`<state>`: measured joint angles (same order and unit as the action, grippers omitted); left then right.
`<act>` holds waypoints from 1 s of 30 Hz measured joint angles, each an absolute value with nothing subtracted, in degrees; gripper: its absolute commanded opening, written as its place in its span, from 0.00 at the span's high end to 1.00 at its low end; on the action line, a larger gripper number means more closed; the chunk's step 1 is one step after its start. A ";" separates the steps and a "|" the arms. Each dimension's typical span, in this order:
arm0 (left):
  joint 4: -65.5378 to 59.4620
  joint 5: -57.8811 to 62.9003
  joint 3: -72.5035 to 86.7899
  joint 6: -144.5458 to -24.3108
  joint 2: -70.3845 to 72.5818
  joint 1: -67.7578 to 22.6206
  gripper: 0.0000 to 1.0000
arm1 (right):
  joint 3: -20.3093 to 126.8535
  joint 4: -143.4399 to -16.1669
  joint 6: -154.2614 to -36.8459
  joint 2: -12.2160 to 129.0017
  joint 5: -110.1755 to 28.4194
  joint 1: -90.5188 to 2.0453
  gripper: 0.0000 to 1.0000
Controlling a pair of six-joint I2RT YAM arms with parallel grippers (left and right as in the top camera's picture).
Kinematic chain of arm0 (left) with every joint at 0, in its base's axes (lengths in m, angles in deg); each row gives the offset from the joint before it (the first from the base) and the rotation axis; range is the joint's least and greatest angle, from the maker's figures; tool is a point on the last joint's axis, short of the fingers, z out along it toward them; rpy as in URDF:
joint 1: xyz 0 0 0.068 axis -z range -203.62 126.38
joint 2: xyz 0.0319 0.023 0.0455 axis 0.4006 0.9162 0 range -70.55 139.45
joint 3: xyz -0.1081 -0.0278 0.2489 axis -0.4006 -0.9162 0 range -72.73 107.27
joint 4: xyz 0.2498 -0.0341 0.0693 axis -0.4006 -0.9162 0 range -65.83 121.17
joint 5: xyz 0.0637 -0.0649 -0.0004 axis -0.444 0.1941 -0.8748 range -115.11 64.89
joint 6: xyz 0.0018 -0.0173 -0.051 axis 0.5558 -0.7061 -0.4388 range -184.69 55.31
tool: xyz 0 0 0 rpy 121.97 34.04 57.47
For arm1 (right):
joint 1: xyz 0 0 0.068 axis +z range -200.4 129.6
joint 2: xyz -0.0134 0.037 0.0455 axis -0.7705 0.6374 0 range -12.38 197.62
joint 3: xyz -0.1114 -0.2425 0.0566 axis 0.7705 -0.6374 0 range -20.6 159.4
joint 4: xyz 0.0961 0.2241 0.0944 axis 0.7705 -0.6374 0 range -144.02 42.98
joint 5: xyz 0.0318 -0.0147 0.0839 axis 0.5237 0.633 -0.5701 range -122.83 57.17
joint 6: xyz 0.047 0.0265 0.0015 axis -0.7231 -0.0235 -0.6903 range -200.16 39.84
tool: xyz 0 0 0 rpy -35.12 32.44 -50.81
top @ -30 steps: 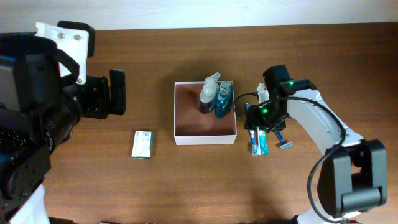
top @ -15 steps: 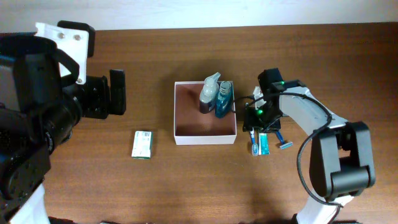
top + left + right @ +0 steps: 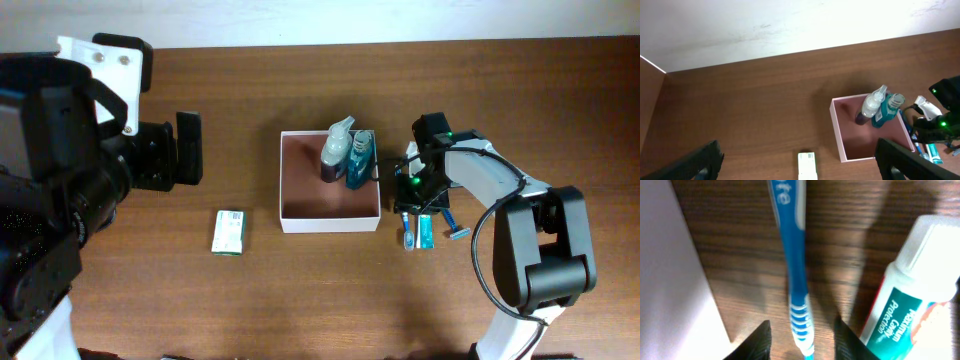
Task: Pack container
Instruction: 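Reach the right gripper down and grasp the blue toothbrush, then carry the toothbrush into the box and release it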
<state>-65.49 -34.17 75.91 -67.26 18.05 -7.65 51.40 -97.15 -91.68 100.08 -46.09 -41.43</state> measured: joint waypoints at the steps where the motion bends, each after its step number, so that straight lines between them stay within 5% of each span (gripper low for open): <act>1: -65.52 -34.17 75.91 -67.26 18.05 -7.65 0.01 | 51.40 -97.19 -91.86 100.08 -45.28 -41.43 0.67; 9: -65.52 -34.17 75.91 -67.26 18.05 -7.65 0.01 | 51.47 -97.43 -93.50 100.08 -37.87 -39.50 0.66; 12: -65.52 -34.17 75.91 -67.26 18.05 -7.65 0.01 | 51.47 -97.45 -93.37 100.08 -36.63 -39.07 0.78; 18: -65.52 -34.17 75.91 -67.26 18.05 -7.65 0.01 | 51.47 -97.47 -93.70 100.19 -35.64 -39.07 0.79; 22: -65.52 -34.17 75.91 -67.26 18.05 -7.65 0.00 | 51.47 -97.69 -93.56 100.19 -35.69 -39.11 0.96; 30: -65.49 -34.17 75.91 -67.26 18.05 -7.65 0.01 | 52.54 -105.30 -93.76 100.11 -36.56 -39.16 0.96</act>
